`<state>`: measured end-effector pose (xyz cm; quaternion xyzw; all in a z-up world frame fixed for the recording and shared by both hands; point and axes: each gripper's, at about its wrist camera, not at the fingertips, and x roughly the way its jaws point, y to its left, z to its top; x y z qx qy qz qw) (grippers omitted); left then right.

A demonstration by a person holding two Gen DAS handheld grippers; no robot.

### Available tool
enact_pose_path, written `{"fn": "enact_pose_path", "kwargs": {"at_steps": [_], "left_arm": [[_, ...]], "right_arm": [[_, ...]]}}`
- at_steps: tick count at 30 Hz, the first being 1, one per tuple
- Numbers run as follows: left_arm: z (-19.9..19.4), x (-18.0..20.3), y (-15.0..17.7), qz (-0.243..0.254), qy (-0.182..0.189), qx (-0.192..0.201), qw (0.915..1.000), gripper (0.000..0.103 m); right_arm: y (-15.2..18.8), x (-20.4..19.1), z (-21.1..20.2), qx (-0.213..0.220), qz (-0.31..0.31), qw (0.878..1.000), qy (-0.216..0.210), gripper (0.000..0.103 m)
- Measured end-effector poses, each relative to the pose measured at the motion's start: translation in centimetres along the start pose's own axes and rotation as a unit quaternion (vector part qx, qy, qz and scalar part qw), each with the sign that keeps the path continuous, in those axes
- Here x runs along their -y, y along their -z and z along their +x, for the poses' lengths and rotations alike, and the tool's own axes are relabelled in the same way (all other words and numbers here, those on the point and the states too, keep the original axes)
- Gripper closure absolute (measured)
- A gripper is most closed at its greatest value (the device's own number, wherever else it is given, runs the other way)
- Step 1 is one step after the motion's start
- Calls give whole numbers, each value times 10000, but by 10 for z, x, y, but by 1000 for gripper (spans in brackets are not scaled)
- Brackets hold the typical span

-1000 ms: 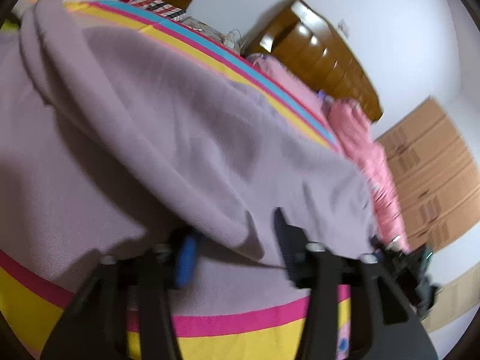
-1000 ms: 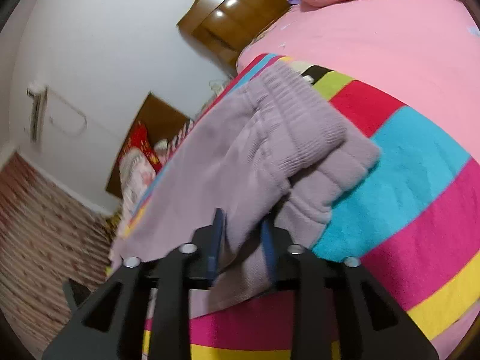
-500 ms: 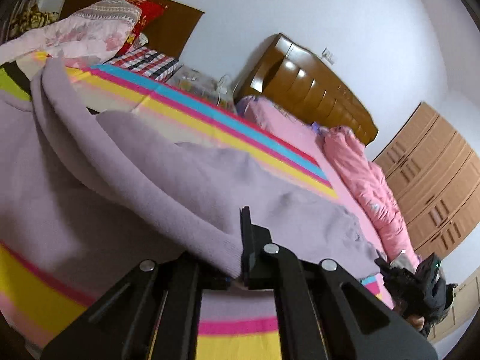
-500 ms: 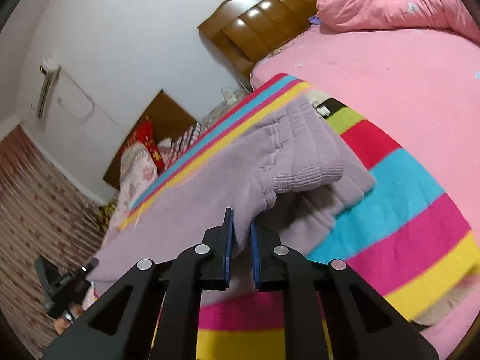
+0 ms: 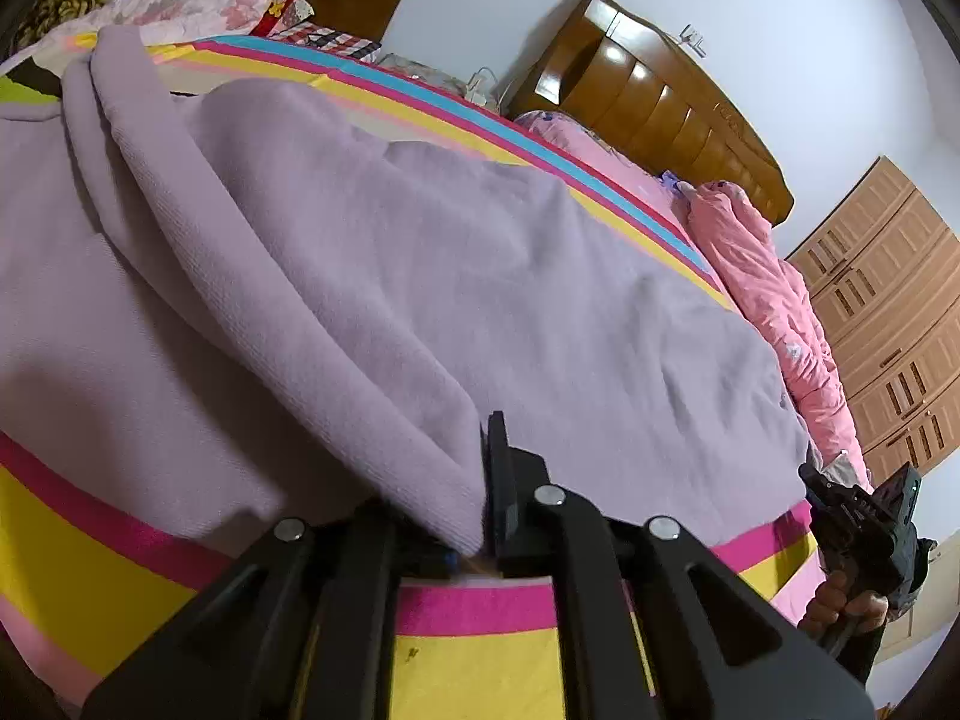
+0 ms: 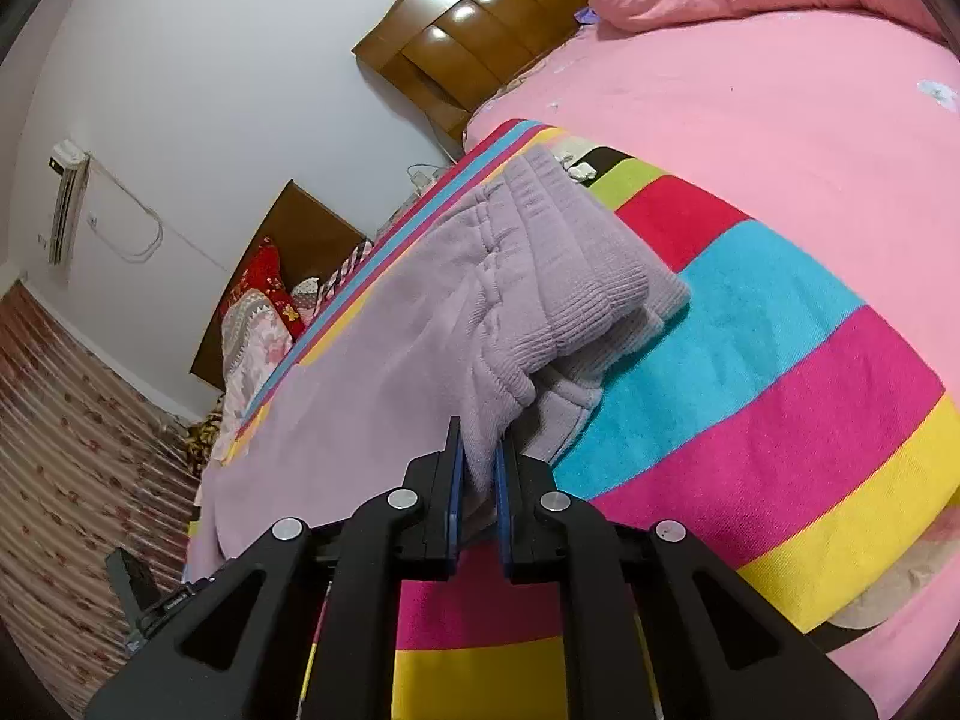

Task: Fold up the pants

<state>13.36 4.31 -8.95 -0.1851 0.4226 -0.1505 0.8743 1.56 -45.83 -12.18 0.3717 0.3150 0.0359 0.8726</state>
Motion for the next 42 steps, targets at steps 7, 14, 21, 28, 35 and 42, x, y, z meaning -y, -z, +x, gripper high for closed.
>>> {"fn": "enact_pose_path", "kwargs": {"at_steps": [7,14,21,28,35,42], "left_arm": [[-3,-4,2,-82,79,9,9999,94],[-8,-1,0,-118,181,18,9998,69],[-6,15,8,424,-255,233,9985,70],[-14,8,6,273,-101,113,9995,57],[-19,2,9,422,-111,292,9986,32],[-26,-7,10,351,51,280,9990,26]], "right_arm": [[3,-4,1,42,-34,9999,114,87],[6,-17,-22,313,-210,9956,854,62],[35,-131,-25,670,-2420,9632,964,35],[99,-170,70,-443,-3739,9146,1475,32],[93,-171,69,-478,-3908,9016,1792,21],[101,-170,75,-433,-3874,8997,1963,19]]}}
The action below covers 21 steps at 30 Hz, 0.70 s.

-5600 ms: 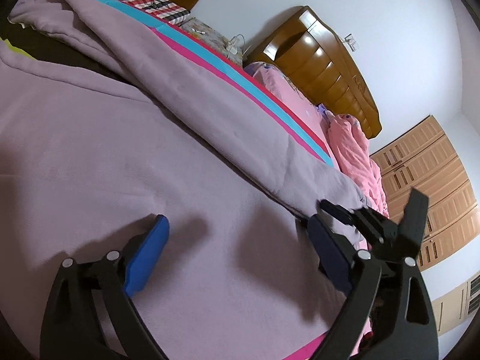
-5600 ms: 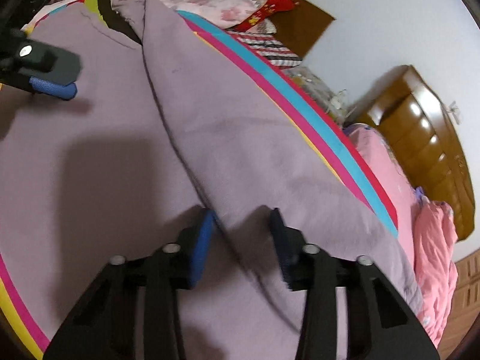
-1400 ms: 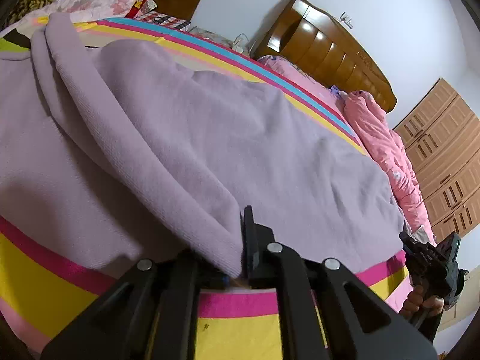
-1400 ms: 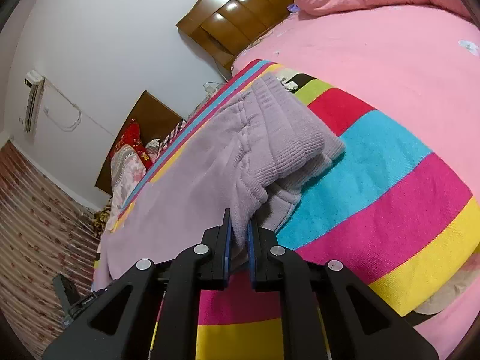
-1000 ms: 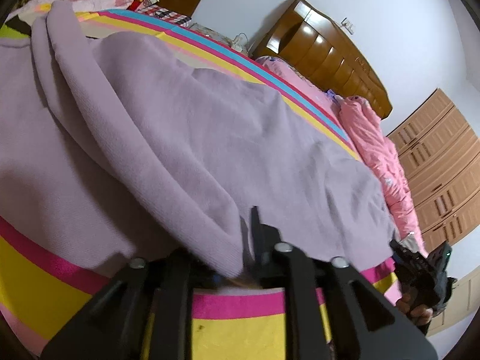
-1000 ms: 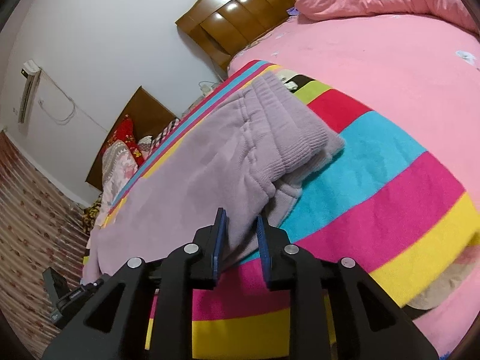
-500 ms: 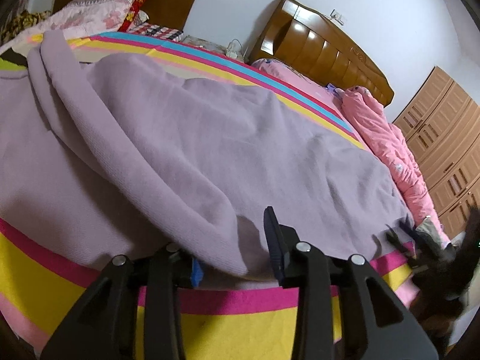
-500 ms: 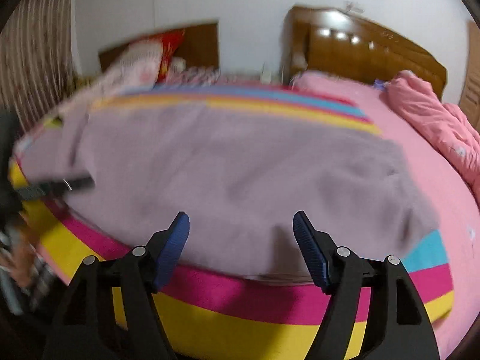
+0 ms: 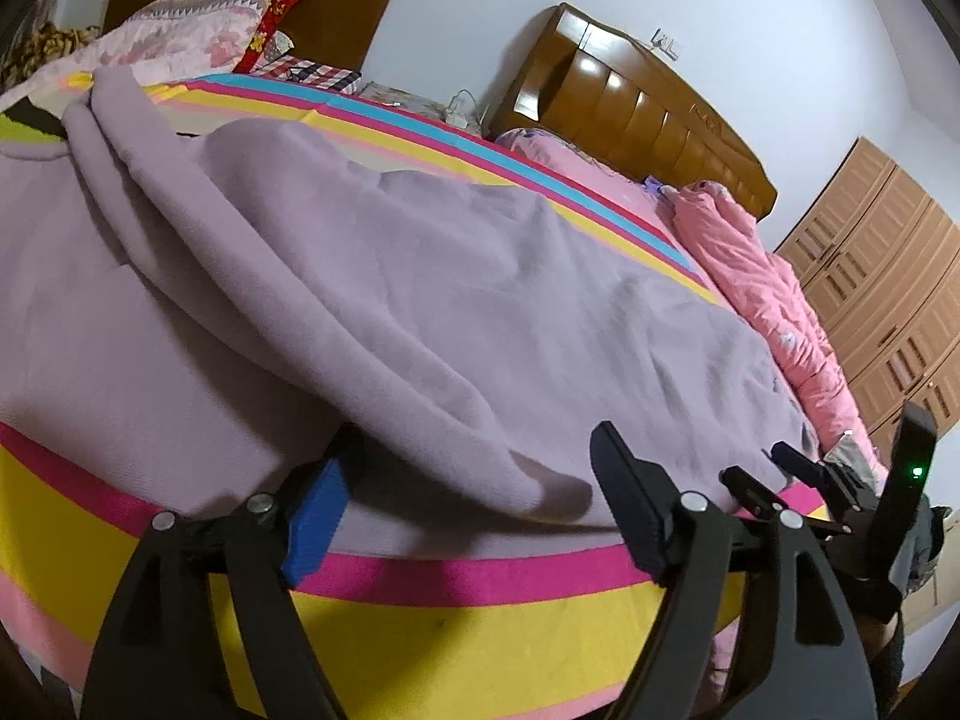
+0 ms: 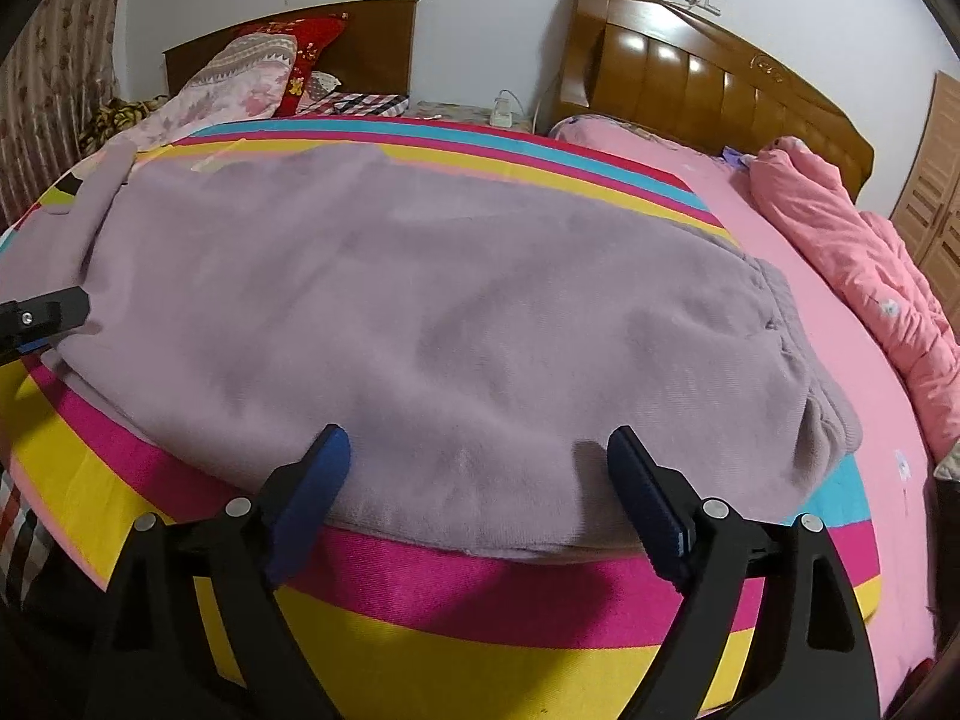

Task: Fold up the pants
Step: 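Open both grippers and release the folded sweatpants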

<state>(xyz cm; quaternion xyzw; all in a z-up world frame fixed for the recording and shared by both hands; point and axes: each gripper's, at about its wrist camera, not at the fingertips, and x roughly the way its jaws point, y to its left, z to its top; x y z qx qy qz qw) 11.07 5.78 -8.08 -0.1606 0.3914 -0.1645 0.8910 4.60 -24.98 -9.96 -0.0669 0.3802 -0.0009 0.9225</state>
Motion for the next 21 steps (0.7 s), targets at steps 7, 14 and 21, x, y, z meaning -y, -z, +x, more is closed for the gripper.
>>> {"fn": "enact_pose_path", "kwargs": {"at_steps": [7,14,21], "left_arm": [[-5,-7,2,-59,-2,2,10000,26],[-6,-9,2,-59,-38,-13,10000,25],[-10,-10,2,-119,-45,-23,9999,24]], "right_arm": [[-2,-5,-1,1,-5,10000,81,18],[-1,-4,-1,13,21,10000,57,18],[-1,-1,0,-1,57,10000,29,17]]}}
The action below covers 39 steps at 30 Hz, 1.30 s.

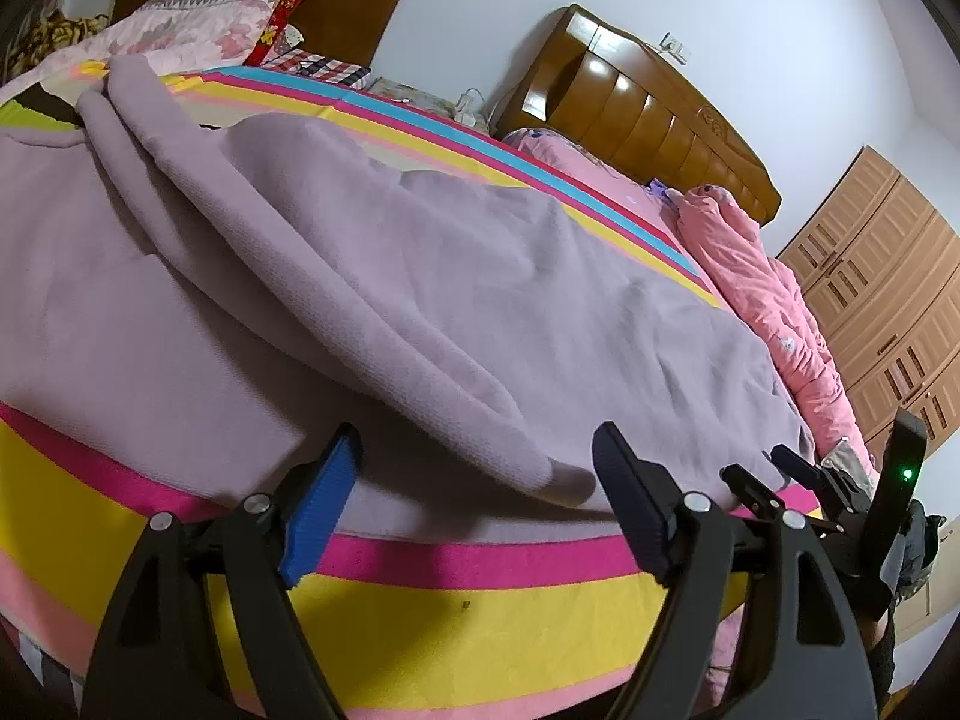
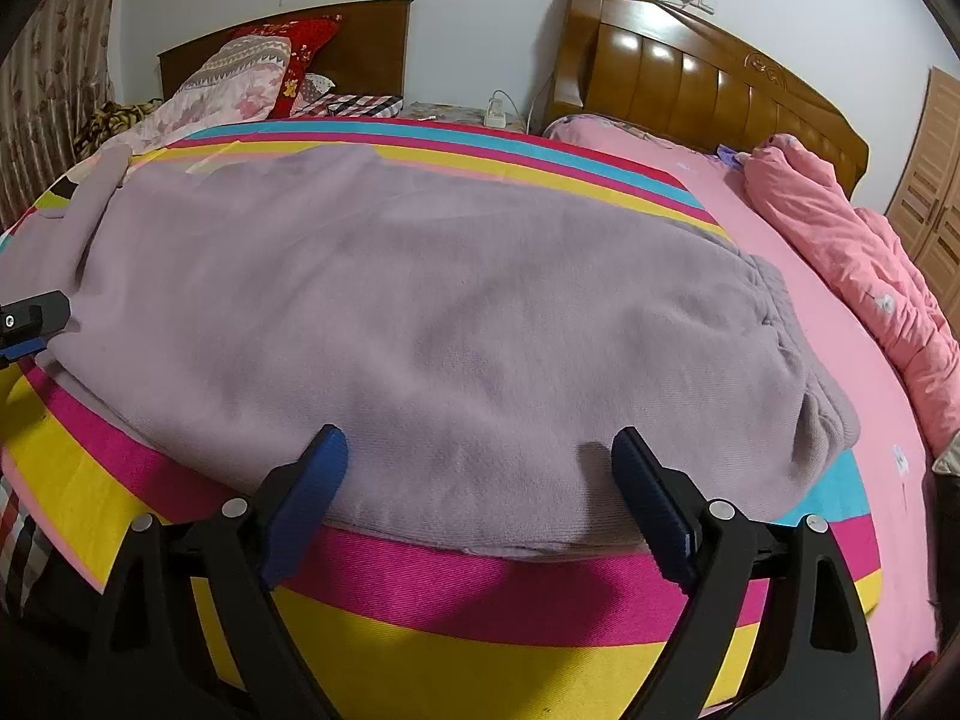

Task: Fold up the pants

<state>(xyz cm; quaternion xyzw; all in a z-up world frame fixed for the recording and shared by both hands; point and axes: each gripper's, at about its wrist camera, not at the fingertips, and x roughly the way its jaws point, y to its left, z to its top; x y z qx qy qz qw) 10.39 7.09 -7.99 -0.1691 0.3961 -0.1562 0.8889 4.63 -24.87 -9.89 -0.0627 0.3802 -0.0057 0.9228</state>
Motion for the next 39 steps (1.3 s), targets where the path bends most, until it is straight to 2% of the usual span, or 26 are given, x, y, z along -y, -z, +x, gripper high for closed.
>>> {"fn": "enact_pose_path", "kwargs": {"at_steps": [5,7,11,16,22,26,28,30,32,34,38,39], "left_arm": [[-8,-11,-1,-188,-91,41,9998,21],[-15,-20,-3,-316,-189,74,9993,17],[-36,-48,-10,-602,-489,358,9963,15],[-67,-93,-22,-893,-966,804,9880,9],[-104,-141,-23,-932,-1751,1351,9708,3],[-124,-171,-14,-905,-2231,1406,9603,2],[-133,-182,-9,-915,-2394,1394,9565,2],[-142,-191,-5,-938,-2543,1415,9521,2],[-152,-201,-3,-998,-2680,1442,9473,2],[-158,-208,-8,-1097,-2643,1510,9462,2],[-160,-217,-27,-1295,-2467,1602,9469,2],[-161,-221,-35,-1325,-2391,1633,9480,2]], "right_arm": [[0,0,0,-8,-2,10000,12,17],[0,0,1,-22,-2,10000,28,17],[0,-1,2,-50,-1,9999,98,16],[-2,-3,1,-96,-14,9998,179,16],[-5,2,1,-212,23,9998,50,15],[-16,12,-6,-315,222,9989,-270,15],[-32,13,-15,-91,458,9981,-397,15],[-57,3,-21,124,489,9961,-728,15],[-90,-26,-26,433,183,9932,-1063,15],[-126,-73,-23,614,-374,9836,-1652,15],[-189,-172,3,634,-1290,9501,-2769,16],[-198,-188,9,642,-1404,9455,-2868,18]]}}
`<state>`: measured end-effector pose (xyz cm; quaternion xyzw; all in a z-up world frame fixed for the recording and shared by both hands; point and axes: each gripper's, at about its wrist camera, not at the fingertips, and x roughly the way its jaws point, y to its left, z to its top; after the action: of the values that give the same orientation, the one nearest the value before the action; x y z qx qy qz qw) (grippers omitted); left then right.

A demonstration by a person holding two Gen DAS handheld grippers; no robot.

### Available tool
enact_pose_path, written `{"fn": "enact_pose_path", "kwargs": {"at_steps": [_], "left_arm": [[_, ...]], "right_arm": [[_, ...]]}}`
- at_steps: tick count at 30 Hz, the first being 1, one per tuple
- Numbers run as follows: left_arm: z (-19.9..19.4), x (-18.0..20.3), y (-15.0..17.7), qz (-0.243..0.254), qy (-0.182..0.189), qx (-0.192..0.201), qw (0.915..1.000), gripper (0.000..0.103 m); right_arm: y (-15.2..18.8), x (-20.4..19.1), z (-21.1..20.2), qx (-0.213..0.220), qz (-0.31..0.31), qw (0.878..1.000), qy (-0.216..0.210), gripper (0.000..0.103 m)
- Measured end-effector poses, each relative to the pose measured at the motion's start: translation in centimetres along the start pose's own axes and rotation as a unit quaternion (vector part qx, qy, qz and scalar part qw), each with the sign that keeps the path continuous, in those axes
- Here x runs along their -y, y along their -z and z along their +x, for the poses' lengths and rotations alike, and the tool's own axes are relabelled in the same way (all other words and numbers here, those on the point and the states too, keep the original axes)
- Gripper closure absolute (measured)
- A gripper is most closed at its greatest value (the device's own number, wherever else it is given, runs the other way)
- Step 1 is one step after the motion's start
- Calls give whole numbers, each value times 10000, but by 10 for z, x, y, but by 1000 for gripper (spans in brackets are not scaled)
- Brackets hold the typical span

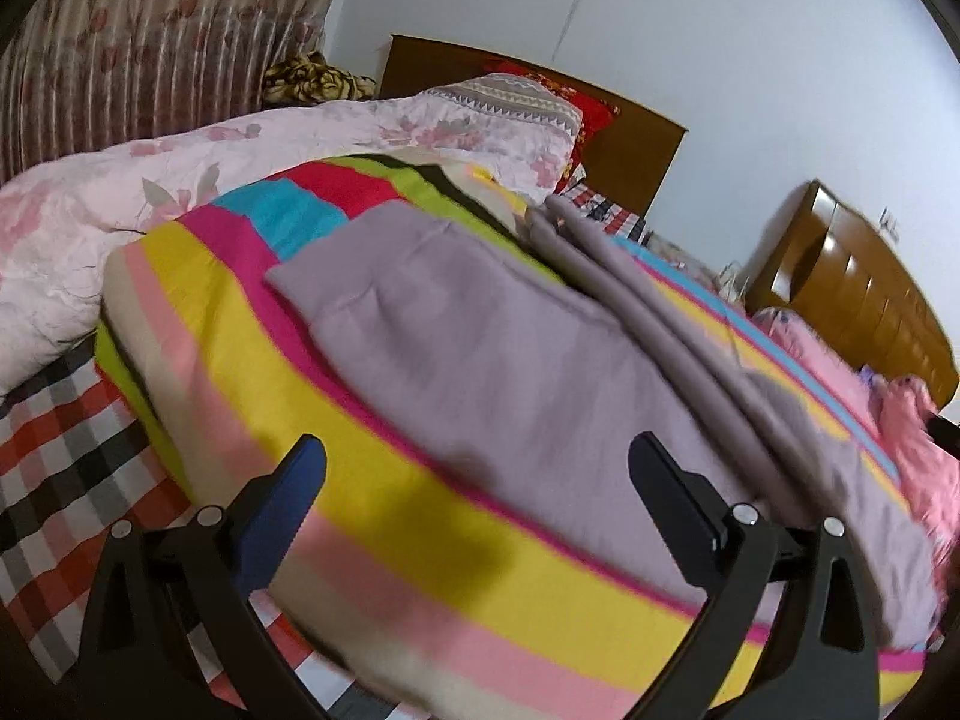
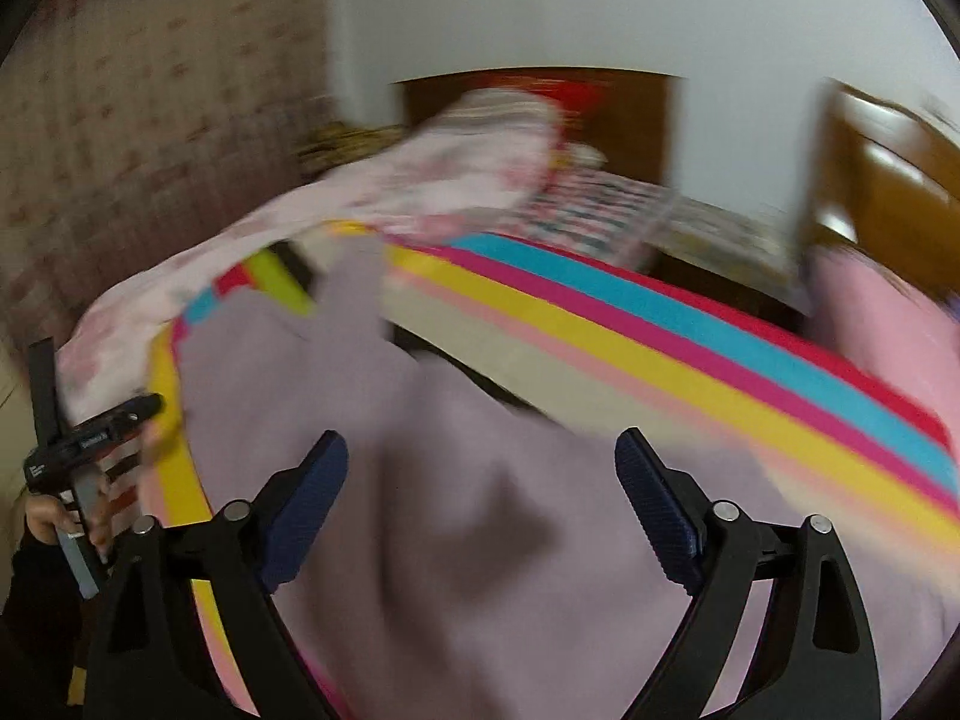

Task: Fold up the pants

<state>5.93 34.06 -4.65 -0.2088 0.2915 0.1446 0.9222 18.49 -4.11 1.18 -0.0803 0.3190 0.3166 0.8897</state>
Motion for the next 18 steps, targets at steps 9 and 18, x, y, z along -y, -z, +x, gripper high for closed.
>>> {"fn": "enact_pose_path", "kwargs": {"at_steps": [9,18], "left_arm": [[74,-6,-56,-68,-467,-458,9978,2],[115,-12,-59,-176,-737,-1135,9906,2]], "right_arm": [[-116,-58,181,-779,-109,9911,-1076,48],[-134,-132,276,-1385,-1285,9811,-409,52]]}}
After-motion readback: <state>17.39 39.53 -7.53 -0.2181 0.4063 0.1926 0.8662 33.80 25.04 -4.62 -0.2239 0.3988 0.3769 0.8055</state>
